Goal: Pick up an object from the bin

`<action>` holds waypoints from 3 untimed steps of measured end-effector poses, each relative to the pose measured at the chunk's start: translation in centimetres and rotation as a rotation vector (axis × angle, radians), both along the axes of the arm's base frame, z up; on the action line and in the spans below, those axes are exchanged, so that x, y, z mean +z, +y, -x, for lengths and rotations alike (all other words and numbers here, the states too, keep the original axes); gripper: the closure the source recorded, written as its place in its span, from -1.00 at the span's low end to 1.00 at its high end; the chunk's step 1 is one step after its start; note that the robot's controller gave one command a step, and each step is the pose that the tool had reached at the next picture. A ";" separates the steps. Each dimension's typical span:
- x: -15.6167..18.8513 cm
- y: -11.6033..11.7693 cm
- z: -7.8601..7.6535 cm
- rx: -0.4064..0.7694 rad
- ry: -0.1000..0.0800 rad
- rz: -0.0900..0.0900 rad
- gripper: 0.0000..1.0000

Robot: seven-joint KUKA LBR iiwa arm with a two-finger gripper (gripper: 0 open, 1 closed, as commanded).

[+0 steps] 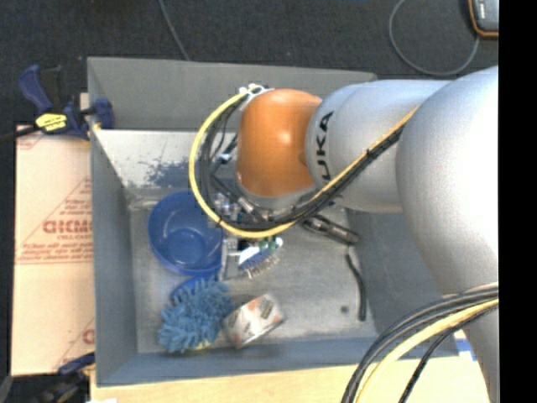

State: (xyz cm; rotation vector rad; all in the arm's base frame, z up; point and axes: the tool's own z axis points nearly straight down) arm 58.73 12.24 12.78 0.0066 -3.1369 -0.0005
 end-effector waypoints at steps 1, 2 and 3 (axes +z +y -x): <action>0.5 0.0 -0.2 -0.004 -0.008 -0.001 -1.00; 0.3 0.4 -0.3 0.019 -0.008 -0.001 -1.00; 0.7 2.1 0.5 -0.018 -0.008 -0.002 -1.00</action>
Offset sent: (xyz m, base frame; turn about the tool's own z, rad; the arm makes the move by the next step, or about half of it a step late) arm 0.0015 0.0063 0.0008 -0.0286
